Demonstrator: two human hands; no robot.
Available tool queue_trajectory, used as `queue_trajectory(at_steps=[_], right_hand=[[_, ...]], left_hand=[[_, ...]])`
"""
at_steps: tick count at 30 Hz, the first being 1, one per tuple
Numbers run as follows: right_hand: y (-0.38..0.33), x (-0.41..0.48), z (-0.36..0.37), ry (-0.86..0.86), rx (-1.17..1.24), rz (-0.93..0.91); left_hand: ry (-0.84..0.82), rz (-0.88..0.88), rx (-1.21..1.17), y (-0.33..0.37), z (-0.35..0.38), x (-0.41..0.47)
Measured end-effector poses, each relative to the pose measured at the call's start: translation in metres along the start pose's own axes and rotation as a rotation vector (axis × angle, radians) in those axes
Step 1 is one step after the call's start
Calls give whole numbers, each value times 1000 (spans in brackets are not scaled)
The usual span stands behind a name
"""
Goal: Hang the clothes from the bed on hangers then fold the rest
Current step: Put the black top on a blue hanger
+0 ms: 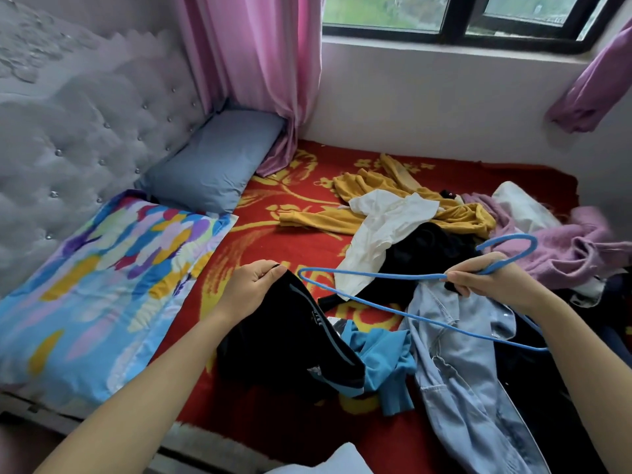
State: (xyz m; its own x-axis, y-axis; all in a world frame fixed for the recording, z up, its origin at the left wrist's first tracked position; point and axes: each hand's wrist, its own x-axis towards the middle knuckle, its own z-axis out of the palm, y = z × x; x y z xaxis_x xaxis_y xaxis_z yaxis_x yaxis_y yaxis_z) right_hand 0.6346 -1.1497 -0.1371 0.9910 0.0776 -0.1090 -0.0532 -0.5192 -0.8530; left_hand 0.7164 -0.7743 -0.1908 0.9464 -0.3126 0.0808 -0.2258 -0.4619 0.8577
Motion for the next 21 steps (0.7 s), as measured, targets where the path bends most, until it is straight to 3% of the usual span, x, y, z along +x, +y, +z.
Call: queue_trajectory(at_steps=[3, 9, 21], right_hand=[[-5, -1, 10, -30, -8, -1], [-7, -9, -6, 125, 121, -77], [-9, -11, 25, 13, 36, -90]], left_hand=[[31, 9, 68, 3, 6, 2], [71, -46, -53, 9, 2, 6], [90, -3, -92, 14, 0, 0]])
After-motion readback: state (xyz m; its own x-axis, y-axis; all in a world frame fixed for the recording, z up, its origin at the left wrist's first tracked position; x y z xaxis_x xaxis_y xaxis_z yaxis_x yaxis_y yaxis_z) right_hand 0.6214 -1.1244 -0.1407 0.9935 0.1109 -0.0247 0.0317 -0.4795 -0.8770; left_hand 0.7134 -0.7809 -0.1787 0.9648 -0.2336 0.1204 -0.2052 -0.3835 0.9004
